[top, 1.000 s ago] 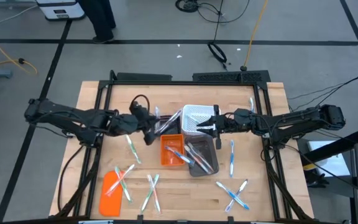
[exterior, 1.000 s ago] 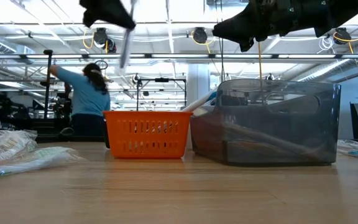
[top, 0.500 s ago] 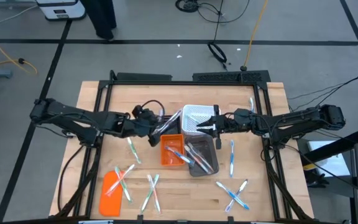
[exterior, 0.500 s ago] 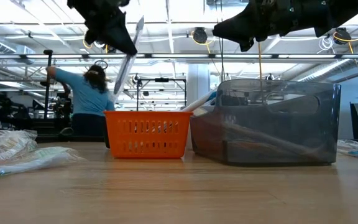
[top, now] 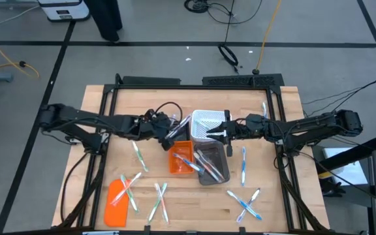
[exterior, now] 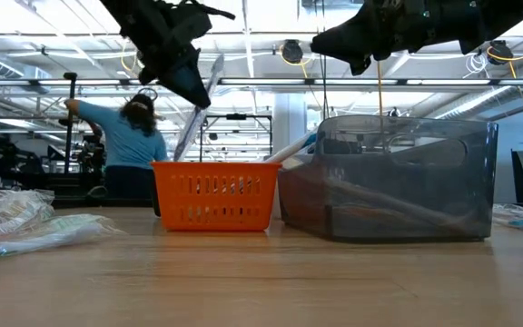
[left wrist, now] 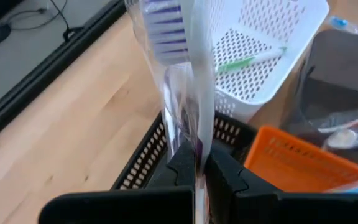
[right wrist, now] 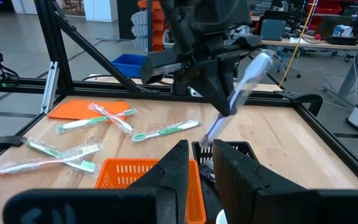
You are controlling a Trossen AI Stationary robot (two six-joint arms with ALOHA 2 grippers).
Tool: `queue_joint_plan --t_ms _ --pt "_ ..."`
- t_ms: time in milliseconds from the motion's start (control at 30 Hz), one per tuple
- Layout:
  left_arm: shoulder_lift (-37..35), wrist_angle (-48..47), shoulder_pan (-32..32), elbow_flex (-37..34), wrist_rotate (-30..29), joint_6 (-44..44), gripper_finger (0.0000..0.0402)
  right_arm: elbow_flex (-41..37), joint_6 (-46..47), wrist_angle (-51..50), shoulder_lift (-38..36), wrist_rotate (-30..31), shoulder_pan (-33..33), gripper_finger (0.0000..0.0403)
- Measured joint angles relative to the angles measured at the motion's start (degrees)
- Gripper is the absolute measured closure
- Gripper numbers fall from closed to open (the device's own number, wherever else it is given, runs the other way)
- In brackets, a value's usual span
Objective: Pick & Place Toothbrushes
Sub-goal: Put the violet toothbrush into the black bin, then put the green toothbrush into the white bin
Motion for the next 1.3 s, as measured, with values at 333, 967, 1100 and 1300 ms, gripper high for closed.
queue_joint_plan --t_ms 333,967,1100,1300 --pt "3.71 0.22 3.59 0.07 4.13 1.51 0.0398 -0.02 0.0 -0.17 0.0 0.0 0.0 0.0339" --pt "8.37 1.89 5.92 0.01 7.35 3.12 0.034 -0.02 0.0 -0.39 0.0 0.19 0.0 0.0339" --pt "8.33 2.02 5.92 -0.01 7.2 4.23 0.0306 -0.02 0.0 -0.39 0.0 0.2 0.0 0.0339" --pt "8.33 2.21 5.92 -0.01 7.18 4.33 0.0275 -0.02 0.0 -0.39 0.0 0.2 0.0 0.0339"
